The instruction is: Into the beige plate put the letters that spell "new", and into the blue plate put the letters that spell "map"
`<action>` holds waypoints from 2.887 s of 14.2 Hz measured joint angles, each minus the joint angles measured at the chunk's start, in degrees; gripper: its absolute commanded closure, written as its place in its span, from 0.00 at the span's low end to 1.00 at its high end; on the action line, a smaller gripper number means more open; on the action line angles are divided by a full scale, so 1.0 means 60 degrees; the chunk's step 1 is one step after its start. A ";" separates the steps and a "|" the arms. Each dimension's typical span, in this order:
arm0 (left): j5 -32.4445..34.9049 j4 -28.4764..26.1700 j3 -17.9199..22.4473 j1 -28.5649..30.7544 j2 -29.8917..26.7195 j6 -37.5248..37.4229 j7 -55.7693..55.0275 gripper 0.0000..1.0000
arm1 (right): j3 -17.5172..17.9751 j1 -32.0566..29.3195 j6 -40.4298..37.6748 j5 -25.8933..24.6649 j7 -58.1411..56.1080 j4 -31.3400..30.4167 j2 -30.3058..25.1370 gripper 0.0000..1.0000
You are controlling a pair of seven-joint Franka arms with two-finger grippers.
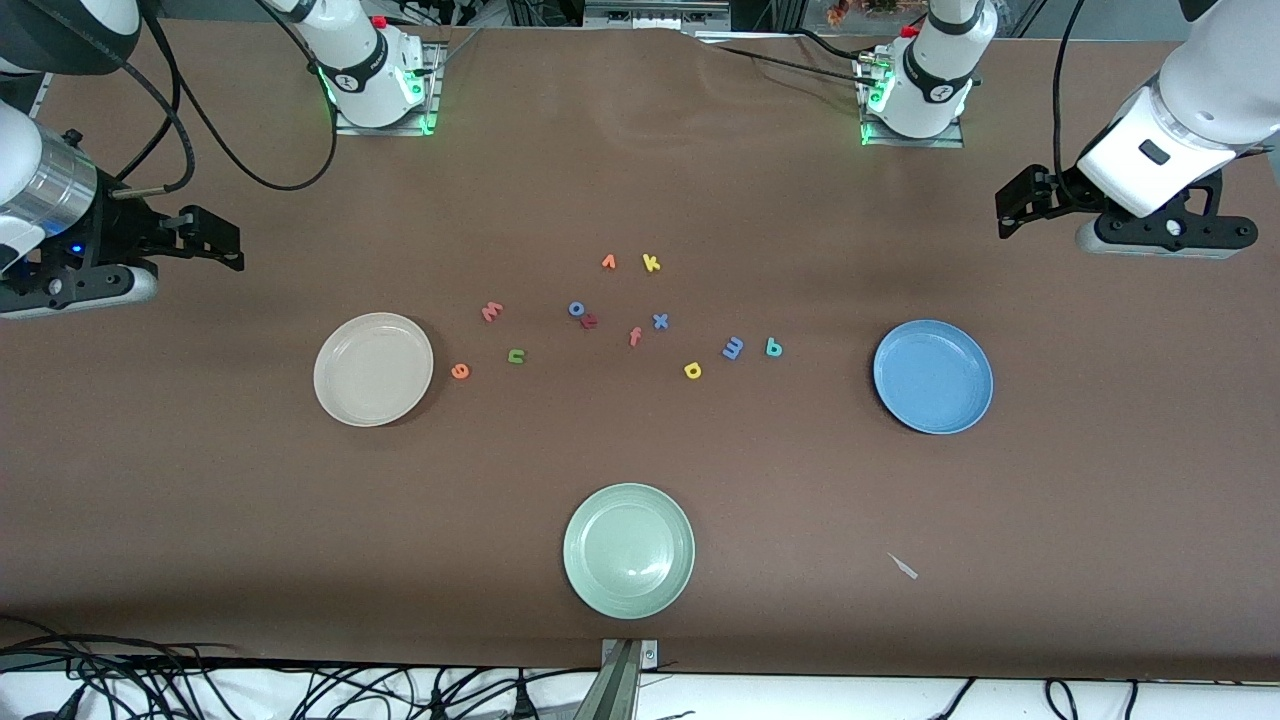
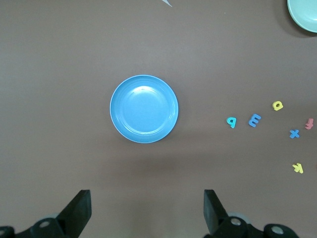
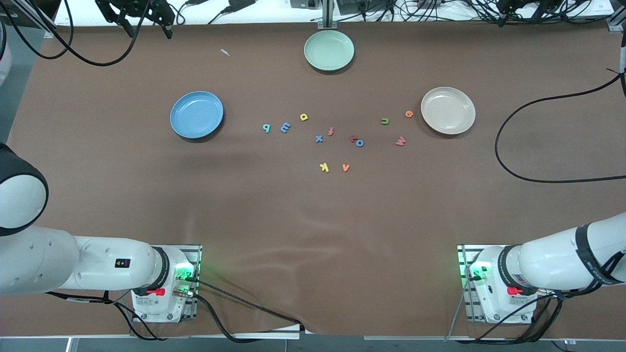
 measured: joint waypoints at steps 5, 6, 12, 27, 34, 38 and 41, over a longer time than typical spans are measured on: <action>0.0000 0.0002 0.0000 0.0000 0.0000 -0.0059 0.0000 0.00 | 0.0037 0.0015 0.0001 0.0015 0.0000 -0.0010 0.0000 0.00; 0.0000 0.0007 0.0000 0.0000 -0.0001 -0.0098 0.0013 0.00 | 0.0056 0.0019 0.0003 0.0015 0.0000 -0.0010 0.0000 0.00; 0.0000 0.0078 0.0006 0.0006 -0.0013 -0.0196 0.0083 0.00 | 0.0080 0.0033 0.0003 0.0016 0.0000 -0.0016 0.0000 0.00; 0.0000 0.0080 0.0008 0.0004 -0.0002 -0.0198 0.0104 0.00 | 0.0099 0.0545 0.0141 0.0027 0.0280 -0.0192 0.0014 0.00; 0.0000 0.0080 0.0008 0.0004 -0.0001 -0.0199 0.0104 0.00 | 0.0097 0.0545 0.0245 0.0027 0.0283 -0.0511 0.0021 0.00; 0.0000 0.0080 0.0008 0.0004 -0.0001 -0.0199 0.0104 0.00 | 0.0070 0.0541 0.0364 0.0027 0.0285 -0.0658 0.0022 0.00; 0.0000 0.0080 0.0008 0.0003 -0.0001 -0.0199 0.0104 0.00 | 0.0065 0.0541 0.0459 0.0027 0.0295 -0.0751 0.0022 0.00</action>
